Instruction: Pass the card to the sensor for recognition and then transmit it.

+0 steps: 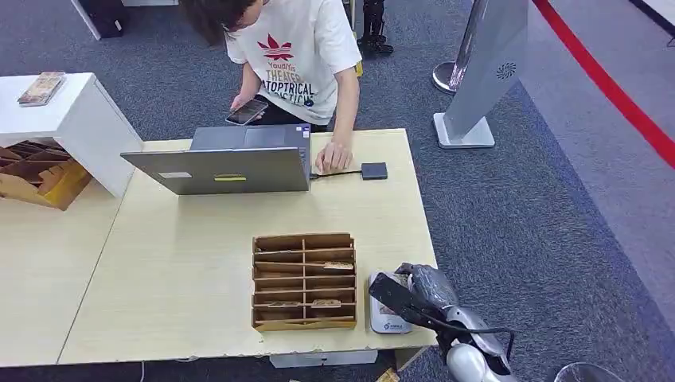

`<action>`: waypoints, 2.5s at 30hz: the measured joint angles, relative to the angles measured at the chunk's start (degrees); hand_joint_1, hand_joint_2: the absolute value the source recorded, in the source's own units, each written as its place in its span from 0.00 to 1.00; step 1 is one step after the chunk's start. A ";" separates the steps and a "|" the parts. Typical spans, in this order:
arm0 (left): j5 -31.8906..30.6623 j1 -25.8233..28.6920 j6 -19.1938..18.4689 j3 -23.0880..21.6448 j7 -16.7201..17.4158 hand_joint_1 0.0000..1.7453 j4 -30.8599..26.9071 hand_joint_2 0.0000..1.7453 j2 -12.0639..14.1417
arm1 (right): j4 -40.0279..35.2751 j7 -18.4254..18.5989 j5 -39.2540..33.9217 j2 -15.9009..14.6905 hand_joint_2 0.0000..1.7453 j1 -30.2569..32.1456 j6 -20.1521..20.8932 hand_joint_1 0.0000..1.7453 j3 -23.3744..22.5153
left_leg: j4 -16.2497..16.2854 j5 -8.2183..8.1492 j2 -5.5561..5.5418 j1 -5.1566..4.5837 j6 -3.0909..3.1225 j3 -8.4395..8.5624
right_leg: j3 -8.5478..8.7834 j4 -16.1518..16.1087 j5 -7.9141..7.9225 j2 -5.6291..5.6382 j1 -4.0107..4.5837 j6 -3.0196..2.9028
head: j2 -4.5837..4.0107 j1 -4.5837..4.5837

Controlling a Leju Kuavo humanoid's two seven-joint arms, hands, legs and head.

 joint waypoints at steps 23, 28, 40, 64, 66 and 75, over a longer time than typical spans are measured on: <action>0.94 0.00 1.29 -0.02 -0.55 0.00 0.00 0.00 -0.37 | -5.00 -8.71 0.81 3.69 1.00 2.47 -16.92 1.00 -3.58 | 0.00 0.01 0.01 0.00 0.00 0.03 | 0.02 0.01 0.01 0.02 0.00 -0.01 | 0.00 -0.02; 0.90 -0.01 1.84 -0.04 -0.96 0.00 0.00 0.00 -0.85 | -11.65 -14.95 -0.57 7.13 1.00 3.89 -24.72 1.00 -6.14 | 0.00 0.01 0.01 0.00 -0.01 0.03 | 0.02 0.01 0.00 0.02 0.01 -0.01 | 0.00 0.00; 0.24 -0.16 1.60 -0.33 -1.14 0.00 0.00 0.00 -0.90 | -17.84 -19.37 -3.54 10.14 1.00 1.87 -25.51 1.00 -4.83 | 0.00 0.04 0.02 0.00 0.00 0.03 | 0.04 0.02 0.02 0.02 0.00 -0.02 | 0.00 0.00; -5.49 -2.25 0.20 -5.81 1.51 0.00 -0.02 0.00 0.68 | 5.65 -14.45 -7.91 16.89 1.00 -25.64 -20.15 1.00 1.77 | 0.00 0.18 0.02 0.01 -0.02 0.04 | 0.04 0.07 0.11 0.03 0.01 -0.02 | 0.00 0.00; -6.03 -2.67 -0.15 -6.14 2.16 0.00 -0.02 0.00 0.83 | 9.49 -13.91 -7.61 17.77 1.00 -28.08 -20.61 1.00 1.77 | 0.01 0.19 0.01 0.01 -0.02 0.04 | 0.04 0.07 0.12 0.01 0.01 -0.03 | 0.00 0.02; -8.02 -4.24 -0.66 -8.48 4.15 0.00 -0.15 0.00 1.31 | 25.32 -10.84 -5.77 20.11 1.00 -36.68 -22.66 1.00 1.40 | 0.02 0.21 0.00 0.01 0.00 0.04 | 0.04 0.07 0.14 0.02 0.01 -0.04 | 0.00 0.00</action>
